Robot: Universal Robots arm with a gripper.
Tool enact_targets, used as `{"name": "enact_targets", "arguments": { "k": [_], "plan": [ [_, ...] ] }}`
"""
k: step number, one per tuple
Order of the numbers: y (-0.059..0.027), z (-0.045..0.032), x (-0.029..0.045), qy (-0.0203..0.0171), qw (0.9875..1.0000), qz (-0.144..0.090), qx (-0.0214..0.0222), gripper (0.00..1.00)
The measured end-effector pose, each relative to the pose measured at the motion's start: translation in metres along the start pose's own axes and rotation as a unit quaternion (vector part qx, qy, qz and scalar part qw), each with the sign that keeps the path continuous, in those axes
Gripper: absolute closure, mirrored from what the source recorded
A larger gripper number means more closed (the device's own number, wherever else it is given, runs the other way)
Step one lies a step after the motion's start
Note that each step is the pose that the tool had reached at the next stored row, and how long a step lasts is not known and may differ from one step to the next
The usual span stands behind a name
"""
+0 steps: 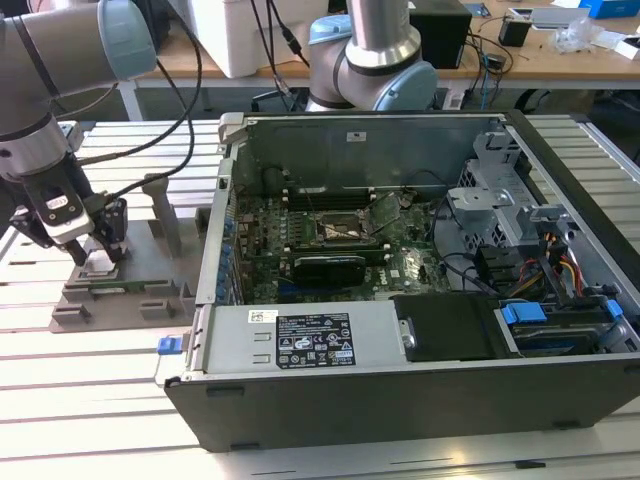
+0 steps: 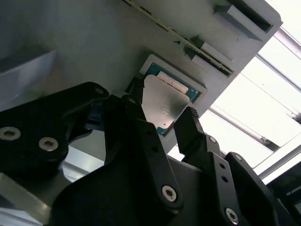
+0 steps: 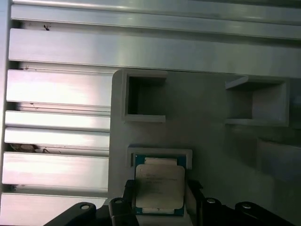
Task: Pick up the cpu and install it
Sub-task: 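Pick up the cpu and move it towards the insertion slot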
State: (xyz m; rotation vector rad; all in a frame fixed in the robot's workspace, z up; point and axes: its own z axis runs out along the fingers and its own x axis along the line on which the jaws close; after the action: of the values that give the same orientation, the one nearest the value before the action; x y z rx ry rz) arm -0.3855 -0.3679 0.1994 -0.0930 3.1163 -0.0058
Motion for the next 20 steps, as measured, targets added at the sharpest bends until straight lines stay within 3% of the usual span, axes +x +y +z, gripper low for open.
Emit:
{"name": "enact_targets", "arguments": {
  "k": [3,10,11,20],
  "plan": [
    [0.0000,0.0065,0.0004,0.0005,1.0000,-0.007,0.0001,0.46],
    [0.0002,0.0075,0.0000,-0.0005,1.0000,-0.008,-0.0004,0.45],
    [0.0001,0.0071,0.0001,-0.0001,1.0000,-0.008,-0.0002,0.38],
    [0.0012,0.0127,0.0011,0.0000,1.0000,-0.009,-0.0012,0.38]
  ]
}}
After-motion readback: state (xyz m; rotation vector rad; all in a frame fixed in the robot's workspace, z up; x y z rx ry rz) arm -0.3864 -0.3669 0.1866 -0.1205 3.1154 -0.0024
